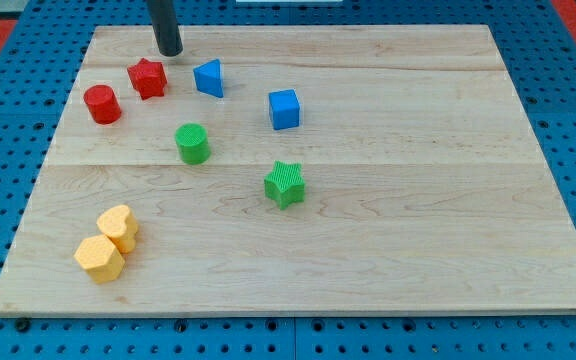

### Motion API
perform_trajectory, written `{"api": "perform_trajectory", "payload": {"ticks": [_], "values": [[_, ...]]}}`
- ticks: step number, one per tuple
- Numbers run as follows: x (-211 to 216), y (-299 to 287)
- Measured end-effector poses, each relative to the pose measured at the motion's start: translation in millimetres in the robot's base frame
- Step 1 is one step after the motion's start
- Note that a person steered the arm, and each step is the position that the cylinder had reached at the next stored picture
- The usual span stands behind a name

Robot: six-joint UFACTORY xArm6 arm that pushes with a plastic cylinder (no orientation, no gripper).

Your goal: Move your arm to the bottom center

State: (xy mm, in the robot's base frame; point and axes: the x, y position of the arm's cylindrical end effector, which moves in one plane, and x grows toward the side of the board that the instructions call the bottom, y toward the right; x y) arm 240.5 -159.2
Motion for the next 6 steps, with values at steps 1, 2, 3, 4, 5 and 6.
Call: {"api": "perform_trajectory", "payload": {"ticks": [1,2,3,4,5,6], "values": [[36.0,24.2],[36.7,30.4],[-16.1,56.2],[1.0,141.4],[60.4,261.0],[182.5,281.4]]}}
